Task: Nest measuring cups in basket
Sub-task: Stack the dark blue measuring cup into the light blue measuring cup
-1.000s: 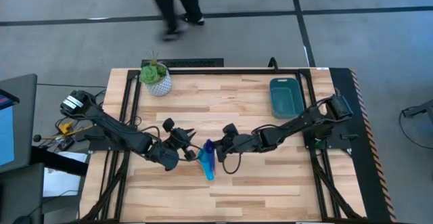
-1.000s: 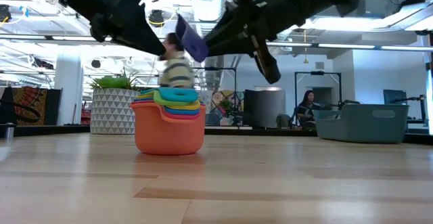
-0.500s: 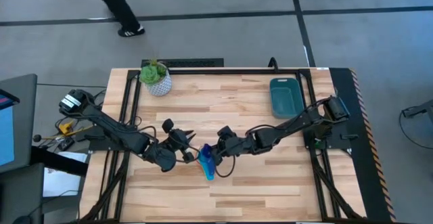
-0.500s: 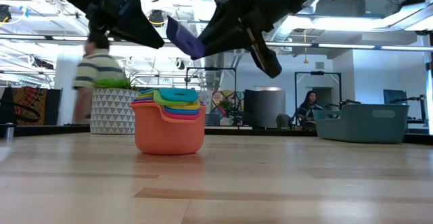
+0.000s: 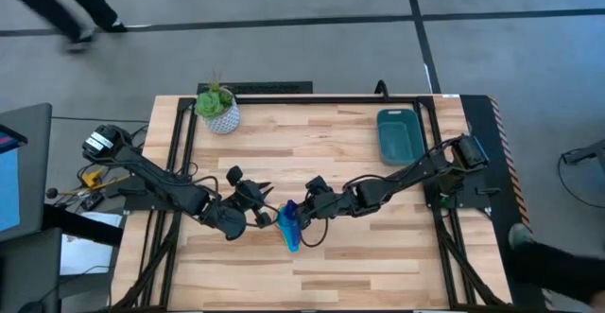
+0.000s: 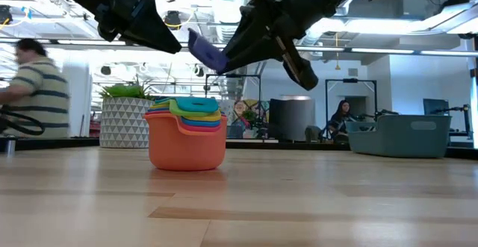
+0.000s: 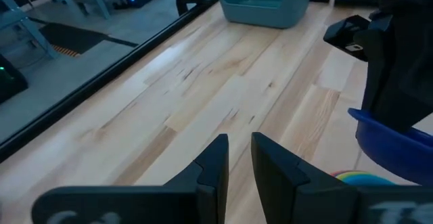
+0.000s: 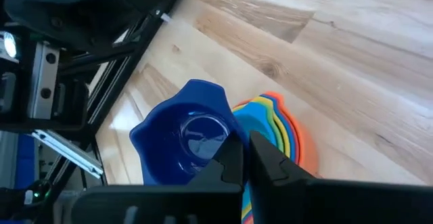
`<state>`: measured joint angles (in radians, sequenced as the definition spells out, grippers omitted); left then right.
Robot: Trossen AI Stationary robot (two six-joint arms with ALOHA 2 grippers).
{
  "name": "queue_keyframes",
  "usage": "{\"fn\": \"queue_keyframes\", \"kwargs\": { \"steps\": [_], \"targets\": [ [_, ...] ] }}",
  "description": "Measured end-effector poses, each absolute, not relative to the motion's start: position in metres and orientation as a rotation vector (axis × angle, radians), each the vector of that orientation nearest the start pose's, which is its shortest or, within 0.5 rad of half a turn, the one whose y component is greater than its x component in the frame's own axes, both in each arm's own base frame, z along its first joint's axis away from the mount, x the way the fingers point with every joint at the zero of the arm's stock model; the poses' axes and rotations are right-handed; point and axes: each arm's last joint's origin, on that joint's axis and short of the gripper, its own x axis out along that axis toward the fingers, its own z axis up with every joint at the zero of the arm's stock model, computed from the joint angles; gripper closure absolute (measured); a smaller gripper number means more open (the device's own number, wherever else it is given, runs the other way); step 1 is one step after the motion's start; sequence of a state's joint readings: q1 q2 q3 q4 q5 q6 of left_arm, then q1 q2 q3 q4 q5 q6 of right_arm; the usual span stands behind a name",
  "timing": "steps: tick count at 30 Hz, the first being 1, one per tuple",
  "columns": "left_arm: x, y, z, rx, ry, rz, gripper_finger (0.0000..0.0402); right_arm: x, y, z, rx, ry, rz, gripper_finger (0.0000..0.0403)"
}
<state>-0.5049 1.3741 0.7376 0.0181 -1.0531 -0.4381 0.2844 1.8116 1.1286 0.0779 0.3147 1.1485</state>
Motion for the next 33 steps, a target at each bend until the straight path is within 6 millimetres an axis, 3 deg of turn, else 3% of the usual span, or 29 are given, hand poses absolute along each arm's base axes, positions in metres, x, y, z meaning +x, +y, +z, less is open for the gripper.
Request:
{"fn": "queue_keyframes", "kwargs": {
  "steps": [9, 14, 21, 33],
  "targets": [
    [0.247, -0.108, 0.217, 0.021, 0.322, 0.602, 0.0347, 0.386, 0.106, 0.184, 0.904, 0.576, -0.389, 0.0388],
    [0.246, -0.109, 0.217, 0.03, 0.328, 0.593, 0.0347, 0.393, 0.104, 0.188, 0.903, 0.594, -0.398, 0.0382],
    [0.246, -0.11, 0.217, 0.031, 0.33, 0.591, 0.0347, 0.4, 0.104, 0.178, 0.91, 0.646, -0.376, 0.034],
    [0.245, -0.111, 0.216, 0.03, 0.339, 0.574, 0.0347, 0.405, 0.101, 0.181, 0.976, 0.619, -0.338, 0.0266]
  ]
}}
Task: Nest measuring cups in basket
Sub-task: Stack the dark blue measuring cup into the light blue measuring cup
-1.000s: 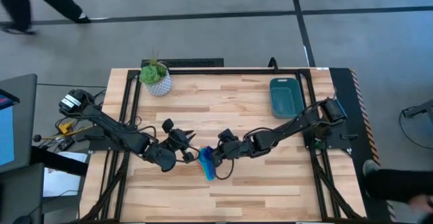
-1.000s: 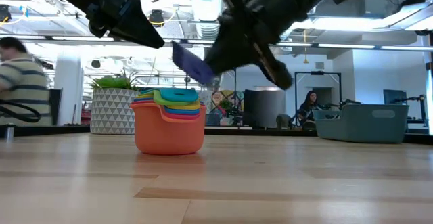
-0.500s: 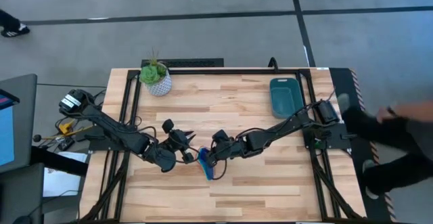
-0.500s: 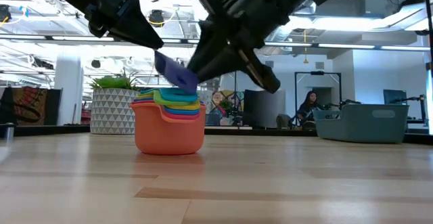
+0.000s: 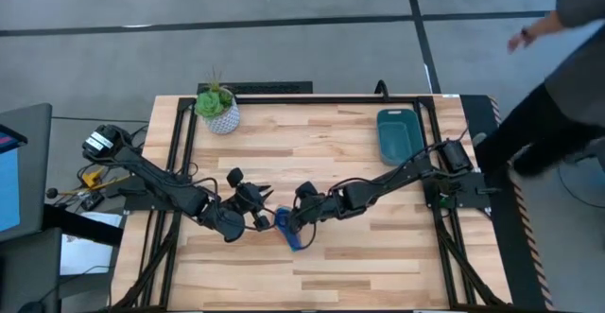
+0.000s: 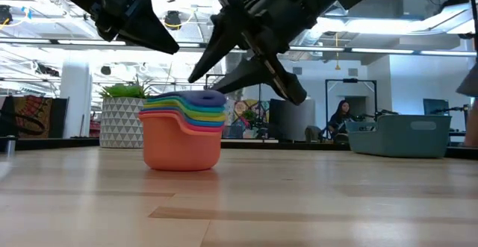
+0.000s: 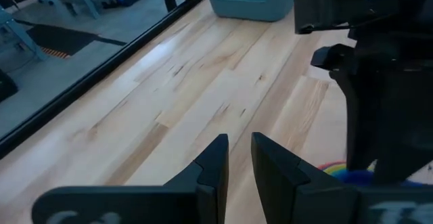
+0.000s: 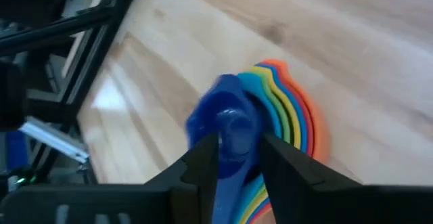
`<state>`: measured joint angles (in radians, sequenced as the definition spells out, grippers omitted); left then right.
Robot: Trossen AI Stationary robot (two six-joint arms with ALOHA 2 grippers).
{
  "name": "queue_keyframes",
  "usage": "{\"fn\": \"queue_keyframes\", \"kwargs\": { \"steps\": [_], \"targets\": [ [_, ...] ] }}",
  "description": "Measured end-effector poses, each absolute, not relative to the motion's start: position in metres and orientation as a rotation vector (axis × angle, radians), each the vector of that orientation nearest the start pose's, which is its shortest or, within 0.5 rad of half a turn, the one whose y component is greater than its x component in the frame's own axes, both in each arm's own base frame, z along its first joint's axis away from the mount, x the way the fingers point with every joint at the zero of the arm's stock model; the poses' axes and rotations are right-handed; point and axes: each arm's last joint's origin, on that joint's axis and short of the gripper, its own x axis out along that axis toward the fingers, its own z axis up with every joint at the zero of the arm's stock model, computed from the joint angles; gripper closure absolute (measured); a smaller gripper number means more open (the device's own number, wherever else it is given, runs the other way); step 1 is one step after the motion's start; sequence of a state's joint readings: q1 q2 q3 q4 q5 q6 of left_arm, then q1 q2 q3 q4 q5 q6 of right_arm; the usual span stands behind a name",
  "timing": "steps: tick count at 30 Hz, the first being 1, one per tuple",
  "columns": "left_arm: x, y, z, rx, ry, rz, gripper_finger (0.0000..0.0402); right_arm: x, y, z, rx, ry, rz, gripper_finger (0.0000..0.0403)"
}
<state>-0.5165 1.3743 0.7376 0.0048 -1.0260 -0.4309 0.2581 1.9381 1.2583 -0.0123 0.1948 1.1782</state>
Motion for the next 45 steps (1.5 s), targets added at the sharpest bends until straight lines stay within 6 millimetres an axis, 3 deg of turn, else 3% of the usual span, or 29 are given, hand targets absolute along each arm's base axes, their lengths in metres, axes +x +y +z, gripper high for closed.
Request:
{"fn": "queue_keyframes", "kwargs": {
  "steps": [4, 7, 15, 20, 27, 35, 45],
  "targets": [
    [0.243, -0.114, 0.214, 0.034, 0.361, 0.538, 0.0347, 0.403, 0.1, 0.185, 0.943, 0.626, -0.32, 0.025],
    [0.239, -0.123, 0.213, 0.034, 0.392, 0.467, 0.0347, 0.4, 0.098, 0.204, 0.912, 0.589, -0.275, 0.0247],
    [0.221, -0.156, 0.209, 0.03, 0.462, 0.208, 0.0347, 0.37, 0.098, 0.229, 0.738, 0.678, -0.337, 0.0265],
    [0.222, -0.176, 0.192, 0.009, 0.525, 0.061, 0.0347, 0.355, 0.11, 0.209, 0.713, 0.794, -0.313, 0.0281],
    [0.24, -0.189, 0.156, 0.013, 0.576, -0.011, 0.0347, 0.358, 0.128, 0.174, 0.791, 0.778, -0.335, 0.0308],
    [0.264, -0.177, 0.141, -0.023, 0.572, -0.028, 0.0347, 0.371, 0.132, 0.154, 0.822, 0.749, -0.299, 0.0331],
    [0.281, -0.158, 0.145, -0.04, 0.527, -0.023, 0.0347, 0.372, 0.134, 0.154, 0.801, 0.761, -0.247, 0.0332]
  ]
}}
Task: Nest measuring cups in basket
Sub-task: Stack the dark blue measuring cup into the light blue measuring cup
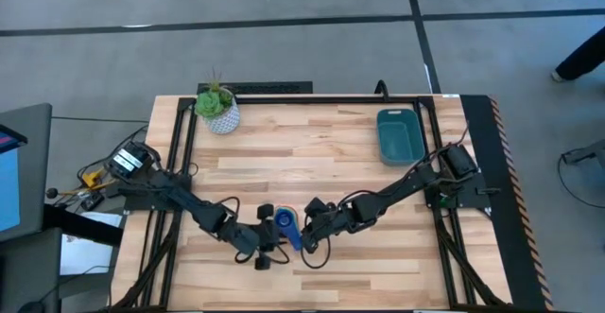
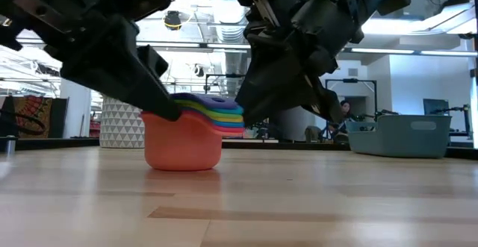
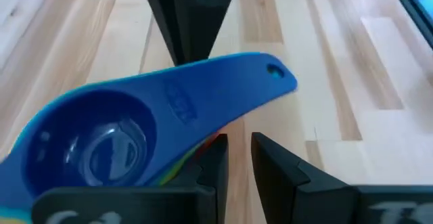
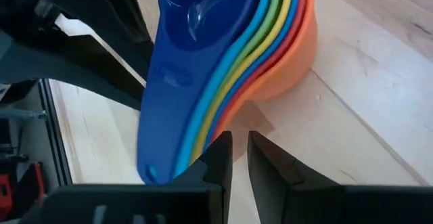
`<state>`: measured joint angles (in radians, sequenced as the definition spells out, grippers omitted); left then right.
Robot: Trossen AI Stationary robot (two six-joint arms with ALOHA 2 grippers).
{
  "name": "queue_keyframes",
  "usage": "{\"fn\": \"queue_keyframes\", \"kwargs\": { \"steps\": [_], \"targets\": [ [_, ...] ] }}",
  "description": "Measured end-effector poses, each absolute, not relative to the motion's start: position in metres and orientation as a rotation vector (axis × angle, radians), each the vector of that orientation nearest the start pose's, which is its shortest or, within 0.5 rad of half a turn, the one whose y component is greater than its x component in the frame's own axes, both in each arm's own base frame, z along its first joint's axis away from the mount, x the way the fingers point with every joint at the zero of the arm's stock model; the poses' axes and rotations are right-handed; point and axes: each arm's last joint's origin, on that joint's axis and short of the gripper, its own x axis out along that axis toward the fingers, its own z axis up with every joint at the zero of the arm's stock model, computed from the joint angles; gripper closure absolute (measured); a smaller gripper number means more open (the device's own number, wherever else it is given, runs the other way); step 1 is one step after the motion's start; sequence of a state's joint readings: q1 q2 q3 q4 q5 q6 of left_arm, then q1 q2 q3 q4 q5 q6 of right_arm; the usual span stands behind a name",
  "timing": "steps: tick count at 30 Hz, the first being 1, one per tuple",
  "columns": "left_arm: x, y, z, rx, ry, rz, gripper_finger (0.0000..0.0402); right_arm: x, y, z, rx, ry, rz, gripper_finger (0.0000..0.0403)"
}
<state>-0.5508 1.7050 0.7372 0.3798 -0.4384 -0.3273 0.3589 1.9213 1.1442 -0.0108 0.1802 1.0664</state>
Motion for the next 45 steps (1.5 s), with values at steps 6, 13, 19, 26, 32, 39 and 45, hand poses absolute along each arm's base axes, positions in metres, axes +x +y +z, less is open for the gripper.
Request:
{"fn": "queue_keyframes", "kwargs": {
  "steps": [6, 13, 19, 26, 32, 39, 45],
  "targets": [
    [0.287, -0.152, 0.149, -0.052, 0.492, -0.04, 0.0347, 0.371, 0.135, 0.154, 0.78, 0.78, -0.22, 0.0332],
    [0.29, -0.146, 0.149, -0.059, 0.49, -0.022, 0.0347, 0.368, 0.132, 0.155, 0.74, 0.816, -0.235, 0.0332],
    [0.291, -0.145, 0.15, -0.061, 0.486, -0.02, 0.0347, 0.357, 0.123, 0.159, 0.689, 0.887, -0.322, 0.0332],
    [0.293, -0.142, 0.15, -0.06, 0.485, -0.012, 0.0347, 0.345, 0.118, 0.184, 0.65, 0.872, -0.352, 0.0332],
    [0.299, -0.132, 0.152, -0.064, 0.465, 0.018, 0.0347, 0.326, 0.116, 0.217, 0.591, 0.864, -0.304, 0.0332],
    [0.306, -0.12, 0.156, -0.058, 0.42, 0.049, 0.0347, 0.308, 0.114, 0.219, 0.455, 1.006, -0.275, 0.0332],
    [0.308, -0.117, 0.16, -0.063, 0.386, 0.038, 0.0347, 0.309, 0.111, 0.219, 0.393, 1.007, -0.267, 0.033]
  ]
}}
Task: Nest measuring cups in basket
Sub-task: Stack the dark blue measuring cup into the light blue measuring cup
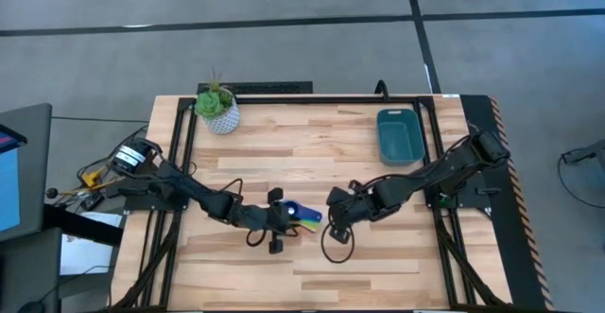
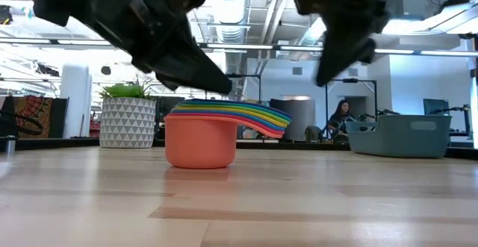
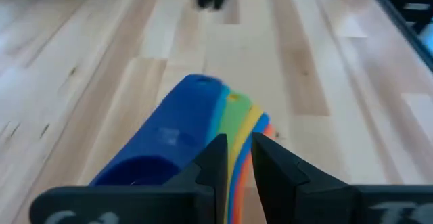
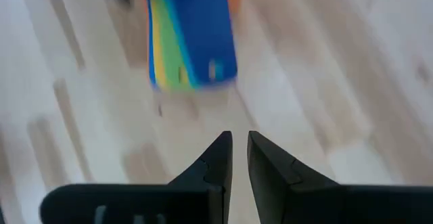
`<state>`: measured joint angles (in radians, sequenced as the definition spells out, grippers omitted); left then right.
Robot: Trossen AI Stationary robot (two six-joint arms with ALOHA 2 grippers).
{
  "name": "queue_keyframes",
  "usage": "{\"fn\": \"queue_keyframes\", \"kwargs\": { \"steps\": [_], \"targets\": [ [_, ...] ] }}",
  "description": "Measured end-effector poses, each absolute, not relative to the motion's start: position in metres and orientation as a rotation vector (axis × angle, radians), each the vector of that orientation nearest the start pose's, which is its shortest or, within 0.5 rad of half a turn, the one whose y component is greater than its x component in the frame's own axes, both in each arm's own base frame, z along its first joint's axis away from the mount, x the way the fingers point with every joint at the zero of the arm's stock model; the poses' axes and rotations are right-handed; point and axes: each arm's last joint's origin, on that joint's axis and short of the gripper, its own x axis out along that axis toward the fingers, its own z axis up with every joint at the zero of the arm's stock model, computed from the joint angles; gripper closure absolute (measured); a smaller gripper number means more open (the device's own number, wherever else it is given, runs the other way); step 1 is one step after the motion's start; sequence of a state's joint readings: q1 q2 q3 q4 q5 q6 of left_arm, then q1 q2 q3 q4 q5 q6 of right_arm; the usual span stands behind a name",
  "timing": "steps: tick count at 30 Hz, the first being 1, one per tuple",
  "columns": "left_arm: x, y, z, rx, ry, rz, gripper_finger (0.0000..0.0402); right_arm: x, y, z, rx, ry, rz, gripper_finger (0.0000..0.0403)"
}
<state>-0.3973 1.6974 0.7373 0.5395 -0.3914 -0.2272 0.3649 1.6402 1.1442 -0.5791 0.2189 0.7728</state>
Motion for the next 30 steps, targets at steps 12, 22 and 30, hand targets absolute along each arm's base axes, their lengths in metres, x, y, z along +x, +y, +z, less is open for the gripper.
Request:
{"fn": "queue_keyframes", "kwargs": {
  "steps": [12, 22, 30],
  "targets": [
    [0.277, -0.143, 0.189, 0.025, 0.443, -0.118, 0.0347, 0.341, 0.084, 0.212, 0.281, 0.804, -0.369, 0.0188],
    [0.274, -0.156, 0.16, -0.018, 0.568, -0.09, 0.0347, 0.36, 0.075, 0.154, 0.319, 0.965, -0.373, 0.023],
    [0.29, -0.149, 0.144, -0.021, 0.56, -0.059, 0.0347, 0.363, 0.1, 0.161, 0.317, 0.943, -0.287, 0.0269]
  ]
}}
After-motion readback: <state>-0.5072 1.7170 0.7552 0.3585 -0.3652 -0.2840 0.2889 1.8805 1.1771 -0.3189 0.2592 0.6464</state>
